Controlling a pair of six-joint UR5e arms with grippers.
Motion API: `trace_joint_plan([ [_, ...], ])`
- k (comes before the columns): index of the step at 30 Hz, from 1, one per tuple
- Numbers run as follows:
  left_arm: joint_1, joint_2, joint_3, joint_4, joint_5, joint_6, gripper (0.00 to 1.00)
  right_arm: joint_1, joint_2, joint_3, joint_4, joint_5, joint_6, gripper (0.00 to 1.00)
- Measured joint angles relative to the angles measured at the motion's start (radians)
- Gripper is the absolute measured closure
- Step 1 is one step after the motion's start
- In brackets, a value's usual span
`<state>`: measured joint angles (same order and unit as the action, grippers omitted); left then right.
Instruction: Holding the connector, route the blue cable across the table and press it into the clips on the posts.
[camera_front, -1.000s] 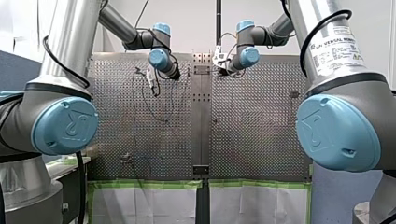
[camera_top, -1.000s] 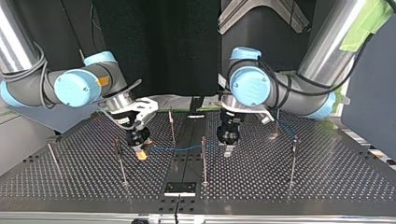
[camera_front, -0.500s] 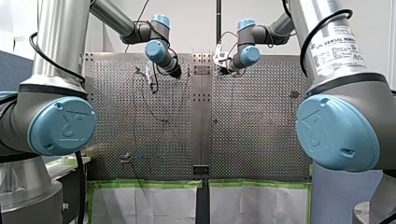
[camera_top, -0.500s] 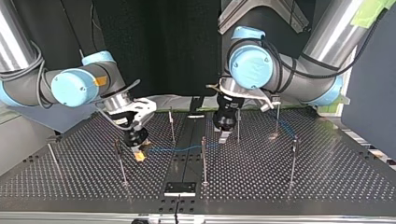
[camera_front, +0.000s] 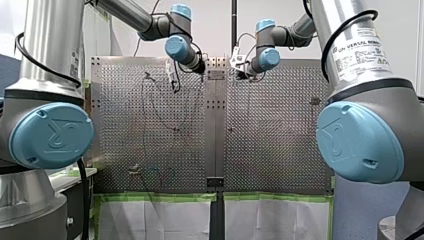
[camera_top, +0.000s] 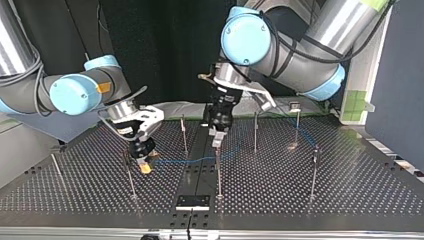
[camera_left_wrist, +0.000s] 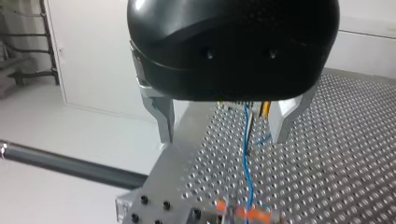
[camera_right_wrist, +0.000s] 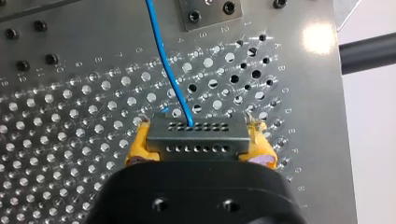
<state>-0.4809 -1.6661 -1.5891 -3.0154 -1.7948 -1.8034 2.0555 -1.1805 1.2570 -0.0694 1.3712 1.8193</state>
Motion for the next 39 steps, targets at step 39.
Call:
trace_joint_plan([
  [39, -0.104, -0.204, 0.205, 0.014, -0.221, 0.112, 0.0, -0.006, -0.001, 0.0, 0.005, 0.004, 0.0, 1.0],
])
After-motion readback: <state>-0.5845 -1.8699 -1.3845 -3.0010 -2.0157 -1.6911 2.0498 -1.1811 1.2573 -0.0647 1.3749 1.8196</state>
